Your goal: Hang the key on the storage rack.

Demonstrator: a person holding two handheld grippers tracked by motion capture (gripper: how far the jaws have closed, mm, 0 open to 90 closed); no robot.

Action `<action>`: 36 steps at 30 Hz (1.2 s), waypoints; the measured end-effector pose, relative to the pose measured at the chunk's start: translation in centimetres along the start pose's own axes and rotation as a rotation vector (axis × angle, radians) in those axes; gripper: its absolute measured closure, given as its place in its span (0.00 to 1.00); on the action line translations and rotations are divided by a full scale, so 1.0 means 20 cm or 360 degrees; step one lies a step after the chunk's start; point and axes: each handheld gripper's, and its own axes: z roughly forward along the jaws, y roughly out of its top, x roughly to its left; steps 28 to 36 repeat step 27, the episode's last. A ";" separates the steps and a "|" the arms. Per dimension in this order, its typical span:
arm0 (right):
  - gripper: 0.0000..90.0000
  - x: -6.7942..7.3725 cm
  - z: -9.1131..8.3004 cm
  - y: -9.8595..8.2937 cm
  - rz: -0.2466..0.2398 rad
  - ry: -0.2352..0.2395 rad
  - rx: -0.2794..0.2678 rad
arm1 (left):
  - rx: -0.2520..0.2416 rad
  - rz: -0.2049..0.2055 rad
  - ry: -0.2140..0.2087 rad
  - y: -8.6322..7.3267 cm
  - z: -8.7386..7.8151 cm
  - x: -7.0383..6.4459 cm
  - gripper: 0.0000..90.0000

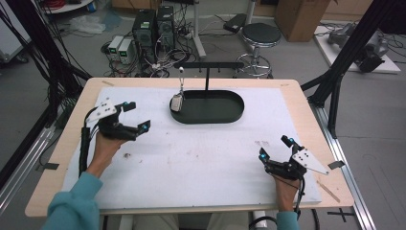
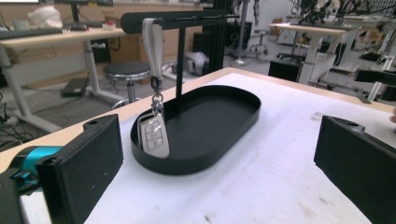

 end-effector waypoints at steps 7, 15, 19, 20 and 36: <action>0.03 0.00 0.00 0.00 0.0003 -0.0001 0.0006 | -0.0146 -0.0018 0.0067 -0.20 -0.23 -0.11 0.02; 0.03 0.00 0.00 0.00 -0.0011 0.0001 0.0005 | -0.0193 -0.0040 0.0154 -0.34 -0.34 -0.13 0.02; 0.03 0.00 0.00 0.00 -0.0006 0.0001 0.0011 | -0.0213 0.0009 0.0213 -0.40 -0.35 -0.14 0.02; 0.03 0.00 0.00 0.00 -0.0013 0.0002 0.0003 | -0.0225 0.0018 0.0223 -0.40 -0.35 -0.15 0.02; 0.03 0.01 0.00 0.00 -0.0012 0.0003 0.0010 | -0.0236 0.0025 0.0250 -0.40 -0.35 -0.15 0.02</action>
